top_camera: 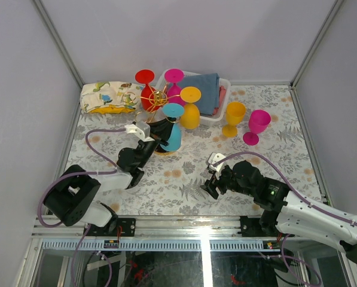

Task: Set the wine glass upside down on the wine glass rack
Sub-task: Turn the wine glass upside down at the wine rack.

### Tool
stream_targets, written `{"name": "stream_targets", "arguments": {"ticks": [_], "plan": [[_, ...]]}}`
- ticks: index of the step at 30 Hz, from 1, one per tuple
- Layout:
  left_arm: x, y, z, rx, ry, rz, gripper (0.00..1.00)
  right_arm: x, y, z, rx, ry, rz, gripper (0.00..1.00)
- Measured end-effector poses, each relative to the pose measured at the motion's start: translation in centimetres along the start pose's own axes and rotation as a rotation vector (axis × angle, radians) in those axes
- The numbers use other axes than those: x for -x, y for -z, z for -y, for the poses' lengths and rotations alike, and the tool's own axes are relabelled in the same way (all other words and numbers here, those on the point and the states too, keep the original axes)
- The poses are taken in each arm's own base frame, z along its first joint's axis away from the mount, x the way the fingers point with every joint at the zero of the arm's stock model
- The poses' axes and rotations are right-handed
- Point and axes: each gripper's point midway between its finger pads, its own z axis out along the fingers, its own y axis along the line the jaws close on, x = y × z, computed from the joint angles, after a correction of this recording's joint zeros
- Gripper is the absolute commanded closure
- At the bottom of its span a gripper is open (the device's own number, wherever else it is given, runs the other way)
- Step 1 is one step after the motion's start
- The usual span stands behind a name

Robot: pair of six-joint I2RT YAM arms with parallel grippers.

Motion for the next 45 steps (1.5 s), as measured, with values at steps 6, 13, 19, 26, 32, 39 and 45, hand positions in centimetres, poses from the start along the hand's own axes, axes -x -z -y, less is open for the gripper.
{"name": "stream_targets", "arguments": {"ticks": [6, 13, 19, 26, 32, 39, 45], "plan": [[-0.2, 0.6, 0.6, -0.028, 0.018, -0.013, 0.93, -0.3, -0.3, 0.0, 0.0, -0.001, -0.016, 0.27], [-0.6, 1.7, 0.6, -0.028, 0.035, -0.028, 0.63, 0.0, -0.2, 1.1, -0.07, -0.03, -0.01, 0.25], [-0.4, 2.0, 0.8, -0.029, 0.047, -0.047, 0.53, 0.3, 0.5, 3.2, -0.2, -0.073, 0.009, 0.2], [1.6, 2.7, 1.5, -0.033, 0.1, -0.081, 0.48, 0.8, 1.2, 4.4, -0.281, -0.111, 0.025, 0.12], [2.0, 4.5, 1.9, -0.004, 0.196, -0.182, 0.47, 0.8, 0.9, 5.3, -0.346, -0.142, -0.05, 0.01], [1.6, 7.1, 1.6, 0.068, 0.267, -0.3, 0.47, -0.8, 0.6, 6.2, -0.442, -0.24, -0.147, 0.01], [-1.1, 9.1, 1.0, 0.165, 0.302, -0.517, 0.44, -1.1, 0.9, 7.1, -0.522, -0.293, -0.145, 0.01]]}}
